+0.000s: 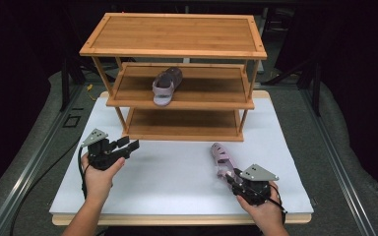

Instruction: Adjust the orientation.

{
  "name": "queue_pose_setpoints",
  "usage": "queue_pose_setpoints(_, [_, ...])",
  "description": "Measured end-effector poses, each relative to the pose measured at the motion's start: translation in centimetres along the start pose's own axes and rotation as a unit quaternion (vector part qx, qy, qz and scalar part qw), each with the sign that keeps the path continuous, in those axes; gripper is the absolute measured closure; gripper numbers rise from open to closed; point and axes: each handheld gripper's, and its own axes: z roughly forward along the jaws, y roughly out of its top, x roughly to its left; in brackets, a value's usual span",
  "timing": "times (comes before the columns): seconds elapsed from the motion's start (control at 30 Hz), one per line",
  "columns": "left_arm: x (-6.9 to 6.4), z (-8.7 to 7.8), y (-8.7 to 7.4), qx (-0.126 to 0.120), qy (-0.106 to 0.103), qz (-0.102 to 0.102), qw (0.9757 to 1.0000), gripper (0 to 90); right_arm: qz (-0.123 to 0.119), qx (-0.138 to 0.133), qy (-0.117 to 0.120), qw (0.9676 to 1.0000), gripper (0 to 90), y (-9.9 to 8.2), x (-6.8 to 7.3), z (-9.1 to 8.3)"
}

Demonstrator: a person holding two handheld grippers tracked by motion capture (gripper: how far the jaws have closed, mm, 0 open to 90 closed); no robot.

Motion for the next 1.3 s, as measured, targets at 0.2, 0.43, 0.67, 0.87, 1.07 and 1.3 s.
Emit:
queue_pose_setpoints(0.2, [0.3,-0.1,0.0,-0.001,0.003,-0.006,1.0000,49.4,0.009,0.003,0.002,0.9999,57.3,0.0,-0.1,0.4])
queue_pose_setpoints(0.43, [0.4,-0.1,0.1,-0.002,0.002,-0.006,1.0000,49.0,0.058,0.006,-0.004,0.9983,52.4,0.3,-2.3,0.6])
queue_pose_setpoints(0.67, [0.7,-0.5,0.4,-0.009,0.006,-0.011,0.9999,48.9,0.103,0.004,0.029,0.9942,51.1,0.3,-5.0,0.9])
queue_pose_setpoints(0.87, [1.0,-0.7,0.5,-0.013,0.011,-0.015,0.9997,48.9,0.135,0.031,0.015,0.9903,53.4,-0.7,-7.7,1.6])
queue_pose_setpoints(1.07, [1.1,-0.6,0.4,-0.012,0.011,-0.017,0.9997,48.7,0.149,0.050,0.003,0.9875,53.8,-1.3,-8.5,2.1])
queue_pose_setpoints(1.3, [1.1,-0.6,0.4,-0.010,0.012,-0.017,0.9997,48.7,0.150,0.087,0.006,0.9848,55.4,-1.1,-9.4,2.4])
